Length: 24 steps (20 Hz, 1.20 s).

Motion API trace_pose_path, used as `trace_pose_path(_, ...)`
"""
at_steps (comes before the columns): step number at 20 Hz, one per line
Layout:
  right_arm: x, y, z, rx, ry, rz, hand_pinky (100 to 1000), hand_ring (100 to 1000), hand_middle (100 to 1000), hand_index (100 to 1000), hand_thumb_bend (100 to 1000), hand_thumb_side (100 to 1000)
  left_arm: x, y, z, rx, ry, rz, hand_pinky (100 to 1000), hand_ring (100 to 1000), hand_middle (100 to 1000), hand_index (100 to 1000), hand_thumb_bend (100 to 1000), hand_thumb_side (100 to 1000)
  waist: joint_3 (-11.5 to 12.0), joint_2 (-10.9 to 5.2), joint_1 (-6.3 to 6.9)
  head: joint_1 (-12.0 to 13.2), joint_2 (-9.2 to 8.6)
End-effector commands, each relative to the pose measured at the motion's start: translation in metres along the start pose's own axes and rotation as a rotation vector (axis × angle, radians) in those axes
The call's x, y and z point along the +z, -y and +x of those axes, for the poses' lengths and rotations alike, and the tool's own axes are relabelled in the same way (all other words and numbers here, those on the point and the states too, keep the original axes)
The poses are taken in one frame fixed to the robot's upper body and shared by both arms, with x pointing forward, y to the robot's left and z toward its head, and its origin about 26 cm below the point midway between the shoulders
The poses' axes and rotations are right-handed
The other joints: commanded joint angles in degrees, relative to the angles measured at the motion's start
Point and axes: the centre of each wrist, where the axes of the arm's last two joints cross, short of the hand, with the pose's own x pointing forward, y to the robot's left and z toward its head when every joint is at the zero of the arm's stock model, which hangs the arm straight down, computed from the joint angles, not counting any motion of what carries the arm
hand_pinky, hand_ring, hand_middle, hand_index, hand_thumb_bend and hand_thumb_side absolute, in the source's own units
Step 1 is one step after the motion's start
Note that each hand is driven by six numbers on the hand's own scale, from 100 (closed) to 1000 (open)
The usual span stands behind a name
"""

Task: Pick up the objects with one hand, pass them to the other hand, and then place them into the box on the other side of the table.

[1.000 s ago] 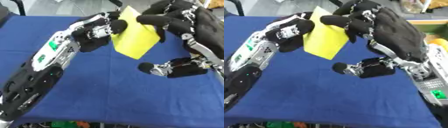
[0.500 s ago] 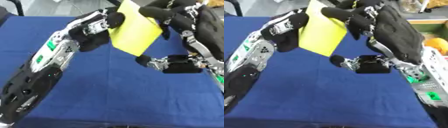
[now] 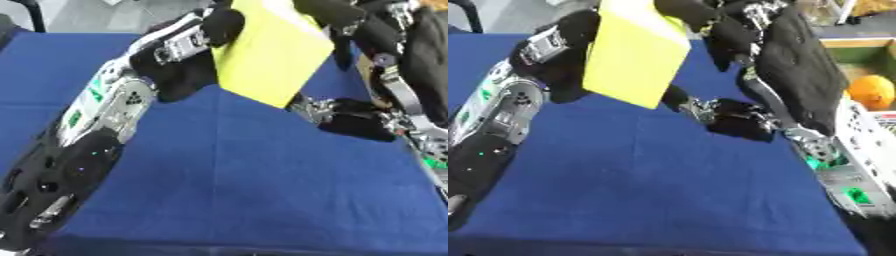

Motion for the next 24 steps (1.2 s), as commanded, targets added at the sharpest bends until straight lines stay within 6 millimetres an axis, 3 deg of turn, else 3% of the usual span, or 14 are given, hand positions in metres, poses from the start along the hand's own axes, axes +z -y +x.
trace_pose_path(1,-0.002,0.003,-0.001,0.025,-0.009,-0.080,410,388,170,586,482,100,-0.004,0.005,0.006,-0.002,0.016,-0.026,716,503,455,503,100,364,0.0,-1.34,-0.23,-0.2,-0.16)
trace_pose_path(4,-0.001,0.002,0.000,0.017,-0.021,-0.139,331,323,137,507,465,100,-0.001,0.003,0.001,0.004,-0.001,-0.015,717,502,453,501,100,377,0.0,-1.33,-0.28,-0.1,-0.16)
trace_pose_path(8,0.000,0.001,0.000,0.002,-0.028,-0.179,315,308,107,445,445,100,0.005,-0.001,-0.007,0.006,-0.035,0.007,729,508,458,507,100,410,-0.1,-1.28,-0.30,-0.1,-0.16)
trace_pose_path(15,0.000,0.001,0.001,-0.024,-0.044,-0.206,306,306,100,417,422,100,0.012,-0.009,-0.021,0.017,-0.091,0.030,742,516,466,515,100,448,-0.1,-1.23,-0.51,0.0,-0.16)
trace_pose_path(19,0.001,0.000,0.001,-0.028,-0.034,-0.184,346,335,123,488,477,100,0.013,-0.012,-0.026,0.015,-0.110,0.042,743,517,466,515,100,457,-0.1,-1.20,-0.56,0.1,-0.16)
trace_pose_path(24,0.005,-0.002,0.003,-0.037,0.028,-0.077,440,421,162,688,551,198,0.016,-0.018,-0.027,0.003,-0.116,0.071,745,517,467,515,100,461,-0.2,-1.20,-0.61,0.3,-0.16)
